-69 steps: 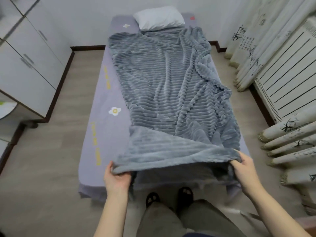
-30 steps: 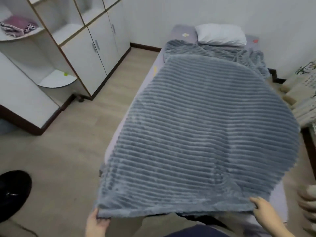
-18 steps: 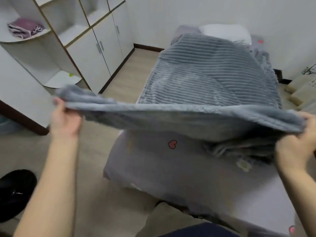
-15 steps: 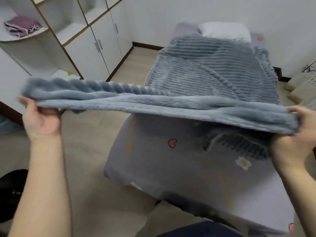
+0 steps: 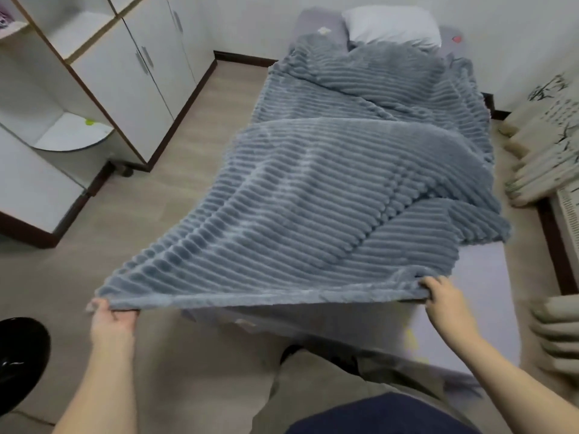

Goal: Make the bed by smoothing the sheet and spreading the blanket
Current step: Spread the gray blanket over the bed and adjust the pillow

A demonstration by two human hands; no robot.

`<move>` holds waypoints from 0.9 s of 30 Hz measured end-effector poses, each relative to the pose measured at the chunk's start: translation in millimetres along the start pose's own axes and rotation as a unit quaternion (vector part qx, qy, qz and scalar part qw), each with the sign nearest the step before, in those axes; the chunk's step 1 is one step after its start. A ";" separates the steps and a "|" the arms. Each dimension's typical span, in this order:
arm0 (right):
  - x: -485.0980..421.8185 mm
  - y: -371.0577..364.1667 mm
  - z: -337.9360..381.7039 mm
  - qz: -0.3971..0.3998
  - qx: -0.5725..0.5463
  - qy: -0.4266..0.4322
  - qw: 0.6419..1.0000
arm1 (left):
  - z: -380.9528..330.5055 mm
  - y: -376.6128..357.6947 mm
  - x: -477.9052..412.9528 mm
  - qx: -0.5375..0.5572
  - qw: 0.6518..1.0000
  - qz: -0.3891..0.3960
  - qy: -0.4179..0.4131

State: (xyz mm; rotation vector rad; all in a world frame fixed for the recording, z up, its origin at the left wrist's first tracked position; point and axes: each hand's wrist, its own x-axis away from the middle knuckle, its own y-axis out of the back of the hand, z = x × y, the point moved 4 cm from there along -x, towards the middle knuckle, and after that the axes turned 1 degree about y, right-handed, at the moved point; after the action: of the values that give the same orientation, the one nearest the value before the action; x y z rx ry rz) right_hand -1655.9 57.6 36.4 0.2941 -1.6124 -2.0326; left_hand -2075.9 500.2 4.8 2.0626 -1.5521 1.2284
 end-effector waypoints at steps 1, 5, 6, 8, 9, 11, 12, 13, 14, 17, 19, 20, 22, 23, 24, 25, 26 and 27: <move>0.5 -3.2 9.5 0.017 -0.040 0.000 0.999 | 10.5 -8.0 3.4 -0.065 0.998 0.009 -0.001; 8.3 -16.6 58.3 0.083 -0.191 0.000 0.978 | 121.3 -40.1 50.5 -0.267 0.951 0.095 0.124; 12.0 -19.7 70.2 0.103 -0.198 0.014 0.975 | 158.5 -47.3 70.3 -0.319 0.920 0.116 0.194; 19.2 -21.7 89.4 0.142 -0.164 0.071 0.974 | 225.6 -59.3 113.9 -0.388 0.841 0.144 0.349; 22.9 -19.8 94.9 0.152 -0.126 0.110 0.974 | 251.3 -67.2 135.7 -0.387 0.811 0.167 0.406; 28.7 -12.5 100.4 0.128 -0.040 0.194 0.972 | 278.8 -90.1 167.4 -0.354 0.805 0.211 0.426; 30.2 -8.8 99.3 0.103 -0.004 0.214 0.971 | 282.8 -101.9 175.3 -0.330 0.827 0.216 0.400; 30.1 -5.5 95.7 0.082 0.028 0.206 0.975 | 283.3 -114.7 177.3 -0.297 0.858 0.212 0.362; 28.3 -3.1 89.6 0.068 0.058 0.176 0.980 | 280.6 -126.8 177.5 -0.269 0.880 0.211 0.330; 17.4 6.7 62.8 0.012 0.136 0.052 0.989 | 250.0 -151.8 189.9 -0.209 0.909 0.235 0.273; 10.5 13.9 40.0 -0.007 0.150 -0.033 0.988 | 231.9 -153.7 199.8 -0.187 0.915 0.247 0.258; 7.2 18.0 28.0 -0.018 0.138 -0.067 0.988 | 223.4 -152.7 204.3 -0.178 0.920 0.244 0.249; 1.2 27.1 4.8 -0.040 0.099 -0.133 0.985 | 203.8 -149.0 208.3 -0.164 0.933 0.225 0.227; -1.2 31.0 -6.9 -0.052 0.084 -0.166 0.981 | 191.6 -148.4 210.9 -0.152 0.939 0.220 0.217; -1.5 33.9 -21.3 -0.064 0.067 -0.200 0.975 | 178.7 -147.8 209.9 -0.133 0.943 0.222 0.208; 1.0 35.8 -38.2 -0.071 0.038 -0.246 0.966 | 166.5 -148.3 208.9 -0.107 0.947 0.225 0.201; 5.8 34.9 -56.4 -0.079 0.002 -0.298 0.951 | 156.0 -148.2 203.7 -0.079 0.952 0.228 0.190; 13.7 32.9 -76.6 -0.077 -0.029 -0.349 0.933 | 147.9 -146.3 198.0 -0.072 0.955 0.222 0.183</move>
State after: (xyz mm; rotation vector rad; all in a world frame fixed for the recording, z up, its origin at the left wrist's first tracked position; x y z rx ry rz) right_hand -1622.2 -18.8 49.5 -0.3890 -1.9638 -2.4680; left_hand -1866.6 330.4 104.1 1.3340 -1.9034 1.4876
